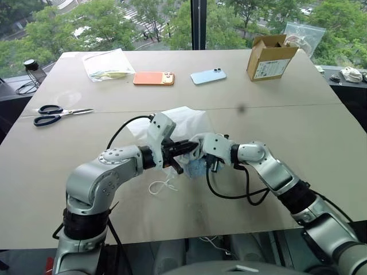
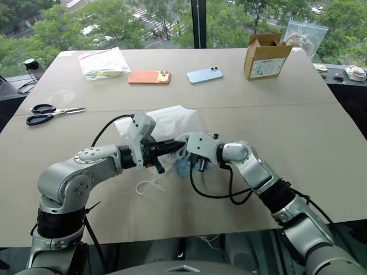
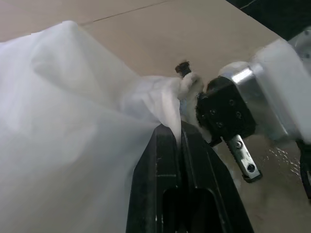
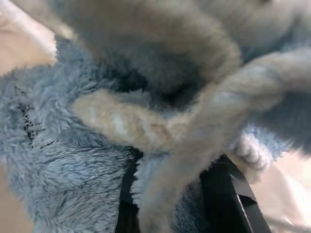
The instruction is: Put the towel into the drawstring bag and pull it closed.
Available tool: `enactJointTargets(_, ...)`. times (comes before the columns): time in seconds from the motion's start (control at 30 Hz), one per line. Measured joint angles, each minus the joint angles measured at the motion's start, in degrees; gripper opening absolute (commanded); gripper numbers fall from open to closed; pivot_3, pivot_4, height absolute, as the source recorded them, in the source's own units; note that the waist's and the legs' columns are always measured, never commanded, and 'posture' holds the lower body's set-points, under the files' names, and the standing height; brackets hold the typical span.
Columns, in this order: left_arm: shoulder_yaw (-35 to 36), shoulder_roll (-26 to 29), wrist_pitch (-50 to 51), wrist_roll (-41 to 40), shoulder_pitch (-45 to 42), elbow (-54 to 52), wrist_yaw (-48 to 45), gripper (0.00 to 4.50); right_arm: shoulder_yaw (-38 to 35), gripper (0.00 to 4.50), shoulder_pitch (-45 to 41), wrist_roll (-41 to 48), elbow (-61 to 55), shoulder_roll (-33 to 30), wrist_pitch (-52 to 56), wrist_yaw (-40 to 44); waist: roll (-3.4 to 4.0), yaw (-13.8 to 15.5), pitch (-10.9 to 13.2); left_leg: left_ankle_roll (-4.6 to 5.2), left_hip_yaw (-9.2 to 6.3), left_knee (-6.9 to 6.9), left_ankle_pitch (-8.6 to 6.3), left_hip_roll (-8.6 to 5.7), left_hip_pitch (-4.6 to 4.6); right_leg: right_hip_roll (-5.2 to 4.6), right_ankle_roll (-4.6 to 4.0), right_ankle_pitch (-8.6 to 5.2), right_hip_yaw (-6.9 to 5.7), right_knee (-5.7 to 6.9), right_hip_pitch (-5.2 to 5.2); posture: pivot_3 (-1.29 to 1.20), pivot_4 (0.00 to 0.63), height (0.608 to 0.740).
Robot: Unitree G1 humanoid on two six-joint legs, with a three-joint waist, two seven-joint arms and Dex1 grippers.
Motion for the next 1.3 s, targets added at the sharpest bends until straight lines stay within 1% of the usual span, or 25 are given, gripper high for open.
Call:
enactJointTargets(0.03, 0.12, 0.98, 0.0, -0.41, 1.44, -1.28, -0.08, 0.0, -5.52, 0.02, 0.31, 4.7, 1.57, 4.95, 5.8, -1.59, -0.02, -0.14, 0.0, 0.0, 0.0, -0.02, 0.0, 0.09, 0.04, 0.09, -0.02, 0.01, 0.01, 0.01, -0.01, 0.0, 0.15, 0.74)
enactJointTargets(0.1, 0.3, 1.87, 0.3, -1.23, 3.39, -2.15, -0.28, 0.0, -12.91, 0.02, 0.52, 11.07, 3.96, 10.39, 12.91, -4.61, 0.06, 0.09, 0.05, 0.0, -0.06, -0.03, 0.0, 0.11, -0.03, 0.11, -0.13, 0.07, -0.05, 0.03, -0.06, 0.0, 0.15, 0.74)
enactJointTargets(0.13, 0.59, 2.63, 0.43, -1.33, 4.82, -2.73, -0.27, 0.0, -18.47, 0.02, 0.5, 15.22, 5.32, 13.57, 16.9, -6.61, 0.07, 0.13, 0.06, 0.0, -0.07, -0.03, 0.0, 0.11, -0.06, 0.12, -0.14, 0.07, -0.06, 0.03, -0.07, 0.0, 0.15, 0.74)
enactJointTargets(0.27, 0.82, 4.49, -0.47, -1.23, 8.29, -3.51, 0.04, 0.0, -35.0, 0.02, -0.12, 27.74, 6.79, 20.49, 26.12, -14.23, 0.14, 0.45, 0.11, 0.0, -0.1, -0.05, 0.0, 0.04, -0.19, 0.01, -0.15, 0.07, -0.14, -0.07, -0.1, 0.0, 0.15, 0.74)
enactJointTargets(0.33, 0.81, 4.34, -1.28, -1.21, 8.08, -3.51, 0.58, 0.0, -39.72, 0.02, -0.51, 31.5, 6.92, 22.92, 28.19, -17.88, 0.14, 0.44, 0.11, 0.0, -0.09, -0.05, -0.01, -0.01, -0.22, -0.05, -0.14, 0.07, -0.14, -0.13, -0.1, 0.0, 0.15, 0.74)
enactJointTargets(0.4, 0.41, 3.05, -1.51, -1.22, 6.5, -3.46, 1.58, 0.0, -41.43, 0.02, -0.63, 34.66, 7.02, 23.13, 29.14, -20.55, 0.15, 0.44, 0.11, 0.0, -0.08, -0.05, -0.01, -0.05, -0.23, -0.07, -0.13, 0.07, -0.13, -0.13, -0.1, 0.0, 0.15, 0.74)
enactJointTargets(0.5, -0.38, 0.2, -1.47, -1.25, 3.38, -2.52, 3.41, 0.0, -40.63, 0.02, -0.64, 36.41, 7.2, 23.26, 28.21, -22.82, 0.16, 0.4, 0.12, 0.01, -0.09, -0.07, -0.01, -0.06, -0.24, -0.06, -0.12, 0.06, -0.15, -0.15, -0.11, 0.0, 0.15, 0.74)
enactJointTargets(0.53, -0.55, -2.09, -1.45, -1.26, 1.34, -1.04, 4.69, 0.0, -37.94, 0.02, -0.63, 34.94, 7.49, 23.27, 25.37, -22.98, 0.18, 0.34, 0.13, 0.01, -0.09, -0.07, -0.01, -0.06, -0.25, -0.06, -0.12, 0.06, -0.15, -0.14, -0.14, 0.0, 0.15, 0.74)
enactJointTargets(0.57, -0.47, -3.92, -1.18, -1.71, -0.32, 0.08, 5.8, 0.0, -33.99, 1.0, -0.58, 32.44, 7.81, 23.26, 22.53, -22.86, 0.18, 0.03, 0.14, 0.01, -0.08, -0.07, -0.01, -0.05, -0.29, -0.04, -0.1, 0.06, -0.13, -0.13, -0.2, 0.0, 0.15, 0.74)
enactJointTargets(0.6, -0.45, -4.88, -0.94, -2.34, -1.43, 0.54, 6.42, 0.0, -31.25, 1.3, -0.53, 31.05, 7.92, 23.25, 21.1, -22.65, 0.18, -0.15, 0.14, 0.01, -0.03, -0.07, -0.01, -0.05, -0.35, -0.01, -0.09, 0.06, -0.06, -0.1, -0.31, 0.0, 0.15, 0.74)
enactJointTargets(0.63, 0.12, -5.83, 0.04, -3.21, -2.45, 0.91, 6.94, 0.0, -28.8, 1.7, -0.22, 29.47, 7.99, 23.26, 19.0, -22.36, 0.19, -0.29, 0.14, 0.01, -0.03, -0.07, -0.01, -0.04, -0.45, 0.01, -0.1, 0.06, -0.03, -0.08, -0.41, 0.0, 0.15, 0.74)
enactJointTargets(0.7, 1.55, -6.99, 1.43, -4.75, -3.36, 1.53, 8.29, 0.0, -25.95, 2.68, 1.47, 27.78, 7.8, 23.43, 15.27, -21.72, 0.18, -0.23, 0.13, 0.01, -0.1, -0.06, 0.0, -0.01, -0.75, 0.03, -0.11, 0.07, -0.1, -0.04, -0.65, 0.0, 0.15, 0.74)
enactJointTargets(0.73, 1.76, -7.16, 1.9, -5.2, -3.55, 1.55, 8.7, 0.0, -24.78, 2.98, 2.7, 27.46, 7.49, 23.61, 13.91, -21.21, 0.18, -0.13, 0.13, 0.0, -0.11, -0.06, 0.0, -0.01, -0.9, 0.02, -0.11, 0.08, -0.11, -0.04, -0.78, 0.0, 0.15, 0.74)
enactJointTargets(0.77, 1.69, -7.19, 2.19, -5.27, -3.57, 1.67, 9.01, 0.0, -23.53, 3.45, 3.81, 26.54, 6.43, 23.71, 12.03, -20.72, 0.18, -0.13, 0.13, 0.0, -0.06, -0.06, 0.0, -0.01, -0.95, 0.01, -0.11, 0.08, -0.06, -0.04, -0.83, 0.0, 0.15, 0.74)
enactJointTargets(0.87, 0.44, -8.48, 2.54, -5.24, -3.76, 2.07, 10.31, 0.0, -21.81, 3.45, 5.27, 25.22, 5.84, 23.95, 8.7, -20.83, 0.18, -0.03, 0.12, 0.0, -0.03, -0.06, 0.0, -0.03, -0.94, -0.04, -0.08, 0.1, -0.05, -0.04, -0.83, 0.0, 0.15, 0.74)
enactJointTargets(0.9, 0.2, -9.13, 2.81, -5.26, -3.75, 2.07, 10.73, 0.0, -21.89, 2.93, 5.25, 25.1, 6.35, 23.96, 8.09, -21.17, 0.18, 0.02, 0.13, 0.0, -0.03, -0.05, 0.0, -0.04, -0.94, -0.04, -0.06, 0.11, -0.04, -0.04, -0.83, 0.0, 0.15, 0.74)
enactJointTargets(0.93, -0.04, -9.37, 3.13, -5.29, -3.75, 2.07, 11.05, 0.0, -22.42, 2.56, 5.19, 25.3, 7.18, 23.98, 7.46, -21.28, 0.18, 0.08, 0.12, 0.0, -0.03, -0.05, 0.0, -0.04, -0.92, -0.04, -0.06, 0.11, -0.05, -0.05, -0.81, 0.0, 0.15, 0.74)
enactJointTargets(1.0, 0.05, -9.7, 3.27, -5.82, -3.76, 1.87, 11.43, 0.0, -25.01, 1.66, 5.02, 27.95, 8.65, 24.06, 6.91, -21.21, 0.17, 0.14, 0.12, 0.0, -0.05, -0.04, 0.0, -0.04, -0.89, -0.04, -0.06, 0.11, -0.05, -0.04, -0.79, 0.0, 0.15, 0.74)
enactJointTargets(1.03, 0.53, -9.96, 3.25, -6.3, -4.07, 1.49, 11.52, 0.0, -26.22, 1.17, 4.73, 30.92, 9.03, 24.11, 7.15, -21.21, 0.16, 0.22, 0.08, 0.0, -0.09, -0.03, 0.0, -0.04, -0.78, -0.04, -0.07, 0.11, -0.09, -0.06, -0.68, 0.0, 0.15, 0.74)
enactJointTargets(1.07, 0.69, -10.14, 3.15, -6.75, -4.37, 1.16, 11.6, 0.0, -27.38, 0.81, 4.59, 33.23, 9.17, 24.12, 7.43, -21.23, 0.17, 0.35, 0.07, 0.0, -0.12, -0.02, 0.0, -0.05, -0.73, -0.05, -0.07, 0.11, -0.15, -0.08, -0.59, 0.0, 0.15, 0.74)
enactJointTargets(1.1, 1.24, -10.49, 3.06, -7.48, -4.76, 0.72, 11.87, 0.0, -29.44, 0.3, 4.31, 37.61, 9.64, 24.12, 8.02, -21.47, 0.16, 0.49, 0.06, 0.0, -0.15, 0.01, 0.0, -0.06, -0.66, -0.06, -0.07, 0.1, -0.18, -0.1, -0.48, 0.0, 0.15, 0.74)
enactJointTargets(1.13, 1.57, -10.59, 3.57, -7.82, -4.84, 0.87, 12.45, 0.0, -31.25, 0.02, 3.91, 40.62, 10.32, 24.1, 8.48, -22.09, 0.18, 0.61, 0.06, 0.01, -0.2, 0.06, 0.0, -0.1, -0.52, -0.09, -0.06, 0.1, -0.21, -0.12, -0.3, 0.0, 0.15, 0.74)
enactJointTargets(1.2, 1.71, -11.38, 5.08, -8.03, -4.23, 1.97, 13.69, 0.0, -34.64, 0.01, 2.31, 44.75, 12.51, 23.81, 9.29, -22.98, 0.23, 0.65, 0.12, 0.02, -0.2, 0.17, 0.01, -0.15, -0.55, -0.11, 0.05, 0.16, -0.17, -0.12, -0.27, 0.0, 0.15, 0.74)
enactJointTargets(1.3, 1.8, -13.81, 6.11, -9.2, -4.68, 2.99, 14.84, 0.0, -34.77, 0.01, 0.16, 45.77, 15.23, 23.5, 9.87, -22.47, 0.24, 0.39, 0.14, 0.02, -0.21, 0.26, 0.01, -0.15, -0.63, -0.09, 0.1, 0.2, -0.17, -0.12, -0.31, 0.0, 0.15, 0.74)
